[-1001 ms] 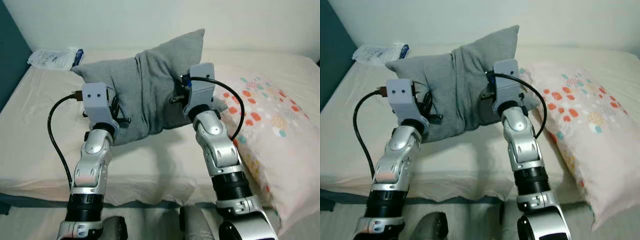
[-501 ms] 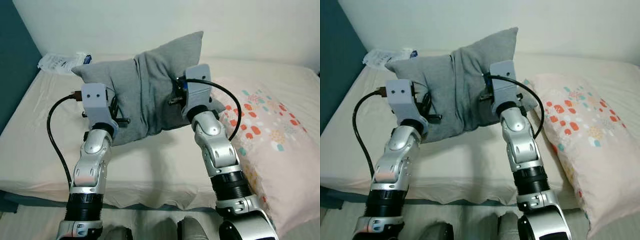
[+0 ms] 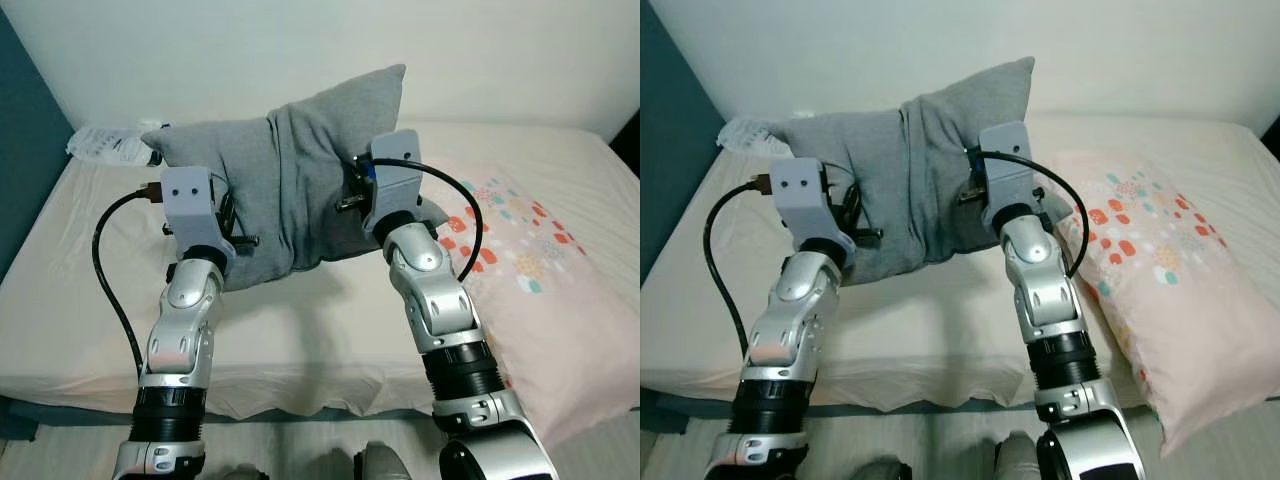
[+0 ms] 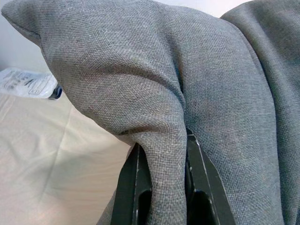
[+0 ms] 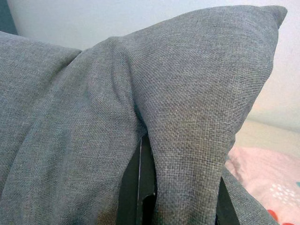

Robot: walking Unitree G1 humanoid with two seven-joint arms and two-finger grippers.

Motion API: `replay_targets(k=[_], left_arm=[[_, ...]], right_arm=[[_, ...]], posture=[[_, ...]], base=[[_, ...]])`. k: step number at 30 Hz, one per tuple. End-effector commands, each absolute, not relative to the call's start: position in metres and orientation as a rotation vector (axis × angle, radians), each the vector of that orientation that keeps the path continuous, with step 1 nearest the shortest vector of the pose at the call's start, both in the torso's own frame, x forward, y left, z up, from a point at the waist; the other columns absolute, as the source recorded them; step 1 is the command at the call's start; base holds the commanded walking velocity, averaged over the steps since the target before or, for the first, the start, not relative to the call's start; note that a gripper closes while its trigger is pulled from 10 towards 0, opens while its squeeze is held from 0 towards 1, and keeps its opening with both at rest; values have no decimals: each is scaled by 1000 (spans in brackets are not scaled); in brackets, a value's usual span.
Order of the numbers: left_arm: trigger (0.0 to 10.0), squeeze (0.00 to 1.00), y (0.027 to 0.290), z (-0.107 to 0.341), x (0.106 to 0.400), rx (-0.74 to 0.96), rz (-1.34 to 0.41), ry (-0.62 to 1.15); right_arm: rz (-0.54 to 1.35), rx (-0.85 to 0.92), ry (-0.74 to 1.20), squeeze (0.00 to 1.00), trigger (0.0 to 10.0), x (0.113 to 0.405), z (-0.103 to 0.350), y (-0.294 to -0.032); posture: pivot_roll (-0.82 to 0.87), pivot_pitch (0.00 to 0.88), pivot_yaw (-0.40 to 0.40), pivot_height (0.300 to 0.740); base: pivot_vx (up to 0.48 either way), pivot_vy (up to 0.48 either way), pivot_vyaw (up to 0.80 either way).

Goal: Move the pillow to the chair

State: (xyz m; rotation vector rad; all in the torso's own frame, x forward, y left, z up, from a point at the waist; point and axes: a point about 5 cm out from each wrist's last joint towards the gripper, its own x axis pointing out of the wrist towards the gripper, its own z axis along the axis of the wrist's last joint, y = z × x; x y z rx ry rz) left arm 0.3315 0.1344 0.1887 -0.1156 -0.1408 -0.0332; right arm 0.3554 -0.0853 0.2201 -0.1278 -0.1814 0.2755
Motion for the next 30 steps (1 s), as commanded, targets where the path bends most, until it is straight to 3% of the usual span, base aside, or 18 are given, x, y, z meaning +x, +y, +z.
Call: replay_targets(k=[1,16,30], left_arm=[[10000,0,123,195,331,-114,-86,-186],[10000,0,125,195,330,-117,-81,-184],[10000,0,122,168,324,-90,-99,-60]], right_arm=[[378,-126,-206,0,10000,350,224,-67],[380,-114,-205,0,10000,350,223,-68],[275,-169,-87,0,10000,355,196,-78]], posture=[[-30,131,-46,688],[-22,137,-42,740],[-5,139,-32,740]], base=[[0,0,0],[0,0,0],[0,0,0]])
